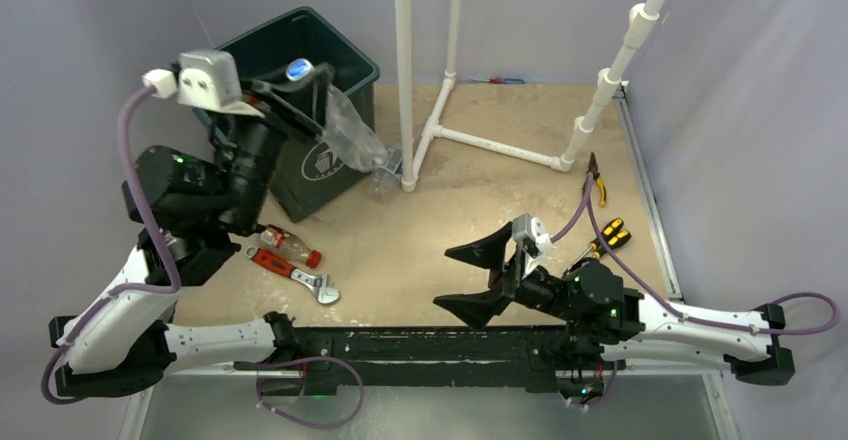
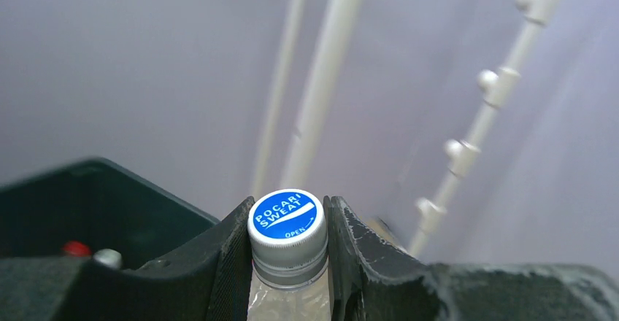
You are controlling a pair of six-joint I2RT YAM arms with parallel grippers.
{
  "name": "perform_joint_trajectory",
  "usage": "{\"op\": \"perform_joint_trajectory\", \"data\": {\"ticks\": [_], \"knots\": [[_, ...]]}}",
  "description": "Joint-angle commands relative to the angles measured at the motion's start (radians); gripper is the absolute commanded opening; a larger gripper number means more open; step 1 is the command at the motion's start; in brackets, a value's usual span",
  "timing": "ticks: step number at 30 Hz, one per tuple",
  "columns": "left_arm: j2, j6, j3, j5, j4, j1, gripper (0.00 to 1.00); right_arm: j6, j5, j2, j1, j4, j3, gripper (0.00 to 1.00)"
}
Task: Put the plastic bottles in the bin
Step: Place the plastic bottle in the trash bin.
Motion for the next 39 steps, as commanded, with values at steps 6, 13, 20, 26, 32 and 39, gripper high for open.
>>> {"op": "perform_joint_trajectory", "data": {"ticks": [6, 13, 20, 26, 32, 39], "knots": [[0.319, 0.542, 0.349, -0.289, 0.257, 0.158, 0.0, 0.05, -0.01, 0.074, 0.003, -0.005, 0.041, 0.99], [0.601, 0.144, 0.577, 0.002, 0.039, 0.642, 0.0, 0.059, -0.009, 0.05, 0.003, -0.064, 0.032, 0.99], [0.715, -0.008, 0.512, 0.145, 0.12, 0.768, 0.0, 0.07, 0.039, 0.024, 0.003, -0.026, -0.039, 0.99], [0.717, -0.046, 0.343, 0.157, 0.139, 0.768, 0.0, 0.073, 0.057, 0.058, 0.002, 0.035, -0.083, 0.99], [0.736, -0.116, 0.23, 0.219, 0.103, 0.768, 0.0, 0.09, 0.067, 0.055, 0.003, 0.038, -0.107, 0.99], [0.67, -0.122, 0.036, 0.146, 0.148, 0.768, 0.0, 0.105, 0.103, -0.002, 0.003, -0.047, -0.105, 0.99]]}}
